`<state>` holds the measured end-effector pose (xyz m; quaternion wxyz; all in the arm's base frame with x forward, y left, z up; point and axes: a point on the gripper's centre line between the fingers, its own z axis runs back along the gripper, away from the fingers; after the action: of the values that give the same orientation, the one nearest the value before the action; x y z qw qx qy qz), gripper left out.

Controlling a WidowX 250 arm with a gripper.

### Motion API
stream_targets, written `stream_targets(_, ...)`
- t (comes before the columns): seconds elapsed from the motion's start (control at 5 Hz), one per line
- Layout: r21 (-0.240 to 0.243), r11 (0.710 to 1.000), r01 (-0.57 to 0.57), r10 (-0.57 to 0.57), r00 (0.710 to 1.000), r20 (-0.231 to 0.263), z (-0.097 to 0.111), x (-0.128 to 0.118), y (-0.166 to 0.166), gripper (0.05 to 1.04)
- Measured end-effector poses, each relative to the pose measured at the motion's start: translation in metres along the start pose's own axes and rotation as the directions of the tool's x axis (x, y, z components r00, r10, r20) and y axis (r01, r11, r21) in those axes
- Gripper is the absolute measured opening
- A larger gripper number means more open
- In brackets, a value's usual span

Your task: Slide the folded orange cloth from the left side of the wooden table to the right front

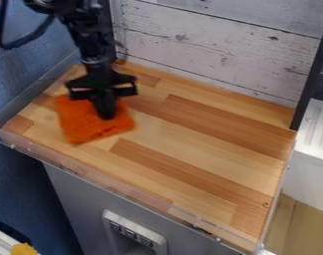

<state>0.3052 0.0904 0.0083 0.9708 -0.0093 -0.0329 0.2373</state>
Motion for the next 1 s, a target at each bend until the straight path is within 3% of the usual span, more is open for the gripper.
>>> stream_targets(0.4, 0.031, 0.969, 0.244, -0.243, 0.97, -0.026, 0.0, -0.042, -0.042, 0.059)
stream_targets(1.0, 0.036, 0.895, 0.445, -0.439, 0.892, -0.107, 0.001, -0.072, -0.089, 0.059)
